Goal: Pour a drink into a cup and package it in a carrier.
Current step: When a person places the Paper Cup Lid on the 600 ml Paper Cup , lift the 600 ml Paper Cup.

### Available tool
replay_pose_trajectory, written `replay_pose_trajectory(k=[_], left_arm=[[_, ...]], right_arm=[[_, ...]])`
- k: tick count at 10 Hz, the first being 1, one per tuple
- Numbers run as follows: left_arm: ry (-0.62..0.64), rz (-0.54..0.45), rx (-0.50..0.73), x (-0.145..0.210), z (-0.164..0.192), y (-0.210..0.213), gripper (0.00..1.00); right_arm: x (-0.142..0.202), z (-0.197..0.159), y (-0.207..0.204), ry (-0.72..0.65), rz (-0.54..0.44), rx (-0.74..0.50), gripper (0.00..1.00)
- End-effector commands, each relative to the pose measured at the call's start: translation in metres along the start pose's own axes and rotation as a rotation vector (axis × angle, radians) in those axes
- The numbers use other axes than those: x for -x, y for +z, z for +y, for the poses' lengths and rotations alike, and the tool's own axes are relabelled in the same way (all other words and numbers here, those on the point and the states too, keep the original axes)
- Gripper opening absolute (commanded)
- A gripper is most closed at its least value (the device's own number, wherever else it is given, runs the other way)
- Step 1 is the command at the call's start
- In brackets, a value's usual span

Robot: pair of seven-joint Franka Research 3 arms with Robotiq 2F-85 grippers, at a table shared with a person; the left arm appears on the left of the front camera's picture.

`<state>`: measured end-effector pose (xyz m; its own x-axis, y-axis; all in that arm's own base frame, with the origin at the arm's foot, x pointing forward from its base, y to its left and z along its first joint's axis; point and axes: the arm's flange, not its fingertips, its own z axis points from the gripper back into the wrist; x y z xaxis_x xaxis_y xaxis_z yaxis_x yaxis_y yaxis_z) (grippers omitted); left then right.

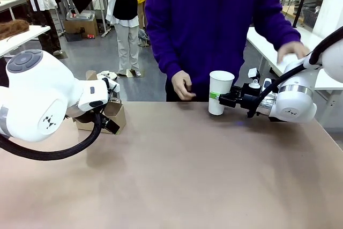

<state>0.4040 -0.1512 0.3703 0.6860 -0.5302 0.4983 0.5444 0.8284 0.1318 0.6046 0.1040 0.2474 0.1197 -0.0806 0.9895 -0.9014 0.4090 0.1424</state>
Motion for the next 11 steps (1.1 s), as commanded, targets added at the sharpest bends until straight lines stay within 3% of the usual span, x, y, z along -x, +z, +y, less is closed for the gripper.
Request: replay_pose_trajectory(k=[1, 11], left_arm=[[0.0, -0.001, 0.001, 0.0001, -0.0002, 0.0003, 1.0], [0.0, -0.001, 0.001, 0.0001, -0.0002, 0.0003, 1.0]], right_arm=[[-0.0054, 0.004, -0.0003, 0.004, -0.001, 0.0, 0.8], [-0.0054, 0.004, -0.0003, 0.004, -0.001, 0.0, 0.8]])
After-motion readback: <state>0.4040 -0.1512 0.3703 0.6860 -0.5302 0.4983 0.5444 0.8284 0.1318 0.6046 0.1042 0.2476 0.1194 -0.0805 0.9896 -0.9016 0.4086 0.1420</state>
